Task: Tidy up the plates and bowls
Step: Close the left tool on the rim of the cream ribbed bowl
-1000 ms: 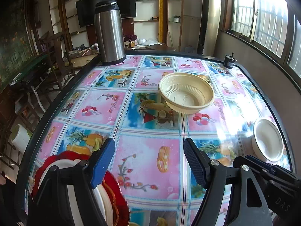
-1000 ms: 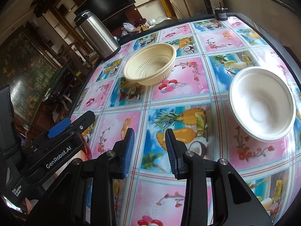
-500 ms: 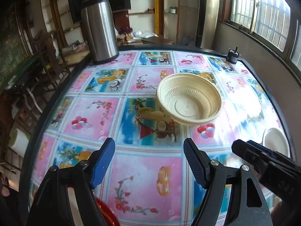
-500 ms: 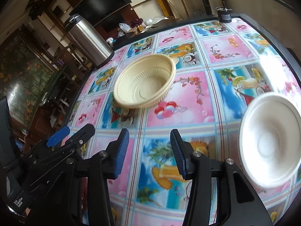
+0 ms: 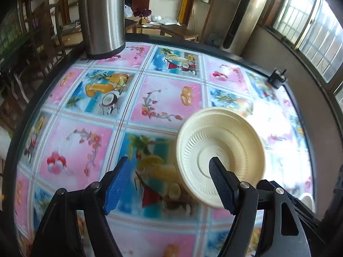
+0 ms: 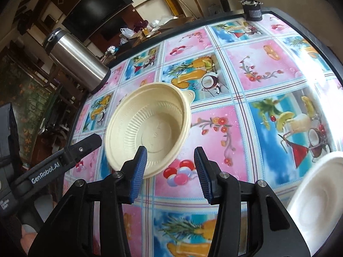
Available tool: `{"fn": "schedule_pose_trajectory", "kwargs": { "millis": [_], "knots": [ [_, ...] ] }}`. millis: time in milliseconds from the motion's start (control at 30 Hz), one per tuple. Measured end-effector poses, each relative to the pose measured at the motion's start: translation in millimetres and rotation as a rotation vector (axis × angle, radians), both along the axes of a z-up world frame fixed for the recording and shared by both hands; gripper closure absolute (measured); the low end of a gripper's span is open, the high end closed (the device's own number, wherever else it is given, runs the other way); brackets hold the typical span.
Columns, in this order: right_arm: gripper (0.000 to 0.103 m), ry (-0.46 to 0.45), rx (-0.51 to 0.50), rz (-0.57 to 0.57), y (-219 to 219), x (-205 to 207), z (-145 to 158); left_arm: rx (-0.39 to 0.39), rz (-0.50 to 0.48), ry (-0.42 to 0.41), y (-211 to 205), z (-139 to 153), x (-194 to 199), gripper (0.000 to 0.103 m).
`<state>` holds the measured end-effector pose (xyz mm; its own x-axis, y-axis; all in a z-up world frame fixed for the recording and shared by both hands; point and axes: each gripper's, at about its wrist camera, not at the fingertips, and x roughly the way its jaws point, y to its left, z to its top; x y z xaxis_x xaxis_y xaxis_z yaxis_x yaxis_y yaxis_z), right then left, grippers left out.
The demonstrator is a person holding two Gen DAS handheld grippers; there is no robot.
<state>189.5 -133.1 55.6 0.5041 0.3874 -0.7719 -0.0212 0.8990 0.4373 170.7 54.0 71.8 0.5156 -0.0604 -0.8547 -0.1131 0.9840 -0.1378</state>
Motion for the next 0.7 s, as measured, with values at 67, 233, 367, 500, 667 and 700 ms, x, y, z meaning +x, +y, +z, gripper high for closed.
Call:
{"fn": "schedule_pose_trajectory", "kwargs": {
  "millis": [67, 233, 367, 500, 667, 700],
  "knots": [
    [0.057, 0.012, 0.007, -0.016, -1, 6, -6, 0.033, -0.011, -0.011, -5, -3, 5, 0.027],
    [0.057, -0.016, -0.002, -0.004, 3, 14, -11, 0.027, -0.047, 0.033, -15, -19, 22, 0.028],
    [0.085, -0.021, -0.023, 0.017, 7, 22, -13, 0.104, -0.052, 0.056, -25, -31, 26, 0.053],
    [0.086, -0.037, -0.028, 0.028, 5, 22, -15, 0.161, -0.075, 0.096, -28, -36, 26, 0.086],
    [0.086, -0.028, -0.007, 0.031, 3, 20, -15, 0.154, -0.079, 0.096, -27, -32, 19, 0.086],
    [0.086, -0.033, -0.01, 0.033, 4, 16, -14, 0.158, -0.079, 0.09, -27, -30, 16, 0.086]
  ]
}}
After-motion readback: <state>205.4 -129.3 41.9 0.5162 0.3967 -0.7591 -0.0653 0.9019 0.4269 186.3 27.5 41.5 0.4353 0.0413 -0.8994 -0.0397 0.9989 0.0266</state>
